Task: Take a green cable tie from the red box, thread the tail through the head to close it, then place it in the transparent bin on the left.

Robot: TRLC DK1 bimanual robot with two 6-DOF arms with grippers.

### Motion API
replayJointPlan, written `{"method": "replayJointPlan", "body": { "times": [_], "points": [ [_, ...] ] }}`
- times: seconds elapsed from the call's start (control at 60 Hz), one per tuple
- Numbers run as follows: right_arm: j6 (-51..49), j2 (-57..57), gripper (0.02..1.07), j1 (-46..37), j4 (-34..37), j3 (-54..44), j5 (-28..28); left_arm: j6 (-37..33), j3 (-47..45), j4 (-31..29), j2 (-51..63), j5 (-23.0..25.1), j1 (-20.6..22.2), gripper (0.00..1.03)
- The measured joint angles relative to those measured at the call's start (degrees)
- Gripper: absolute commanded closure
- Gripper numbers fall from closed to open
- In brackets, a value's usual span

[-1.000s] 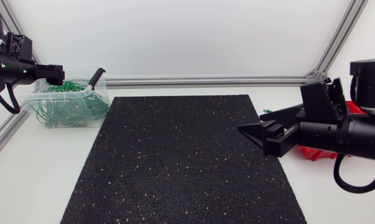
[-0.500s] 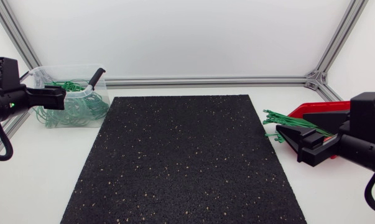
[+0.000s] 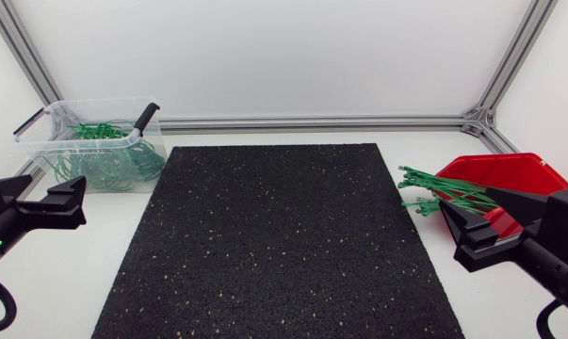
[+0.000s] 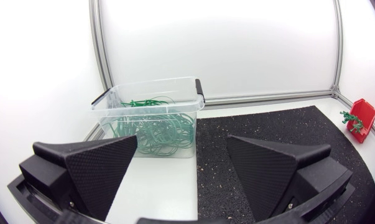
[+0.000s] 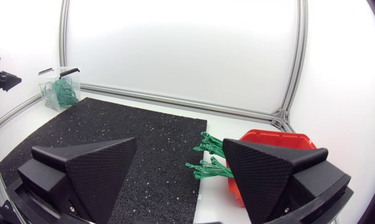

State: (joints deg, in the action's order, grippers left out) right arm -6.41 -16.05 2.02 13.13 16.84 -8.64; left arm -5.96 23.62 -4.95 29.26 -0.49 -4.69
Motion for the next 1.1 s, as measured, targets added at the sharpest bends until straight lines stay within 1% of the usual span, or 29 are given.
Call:
{"method": "replayJointPlan", "body": {
  "times": [0.15,0.517,0.9,1.1],
  "points": [
    [1.25,4.28,0.07,-0.52,-3.37,-4.26,2.34,0.48,-3.58,0.74,-4.85,0.0,0.02,0.03],
    [4.74,14.62,0.07,-1.51,-11.8,-14.69,7.76,2.16,-11.93,2.45,-15.45,0.02,2.01,0.03],
    [5.16,15.74,0.07,-1.77,-12.17,-15.47,8.5,4.52,-20.68,4.13,-26.45,0.2,3.98,0.03],
    [5.16,15.74,0.07,-1.77,-12.17,-15.47,8.5,4.72,-21.14,5.27,-28.85,0.2,4.2,0.03]
  ]
}}
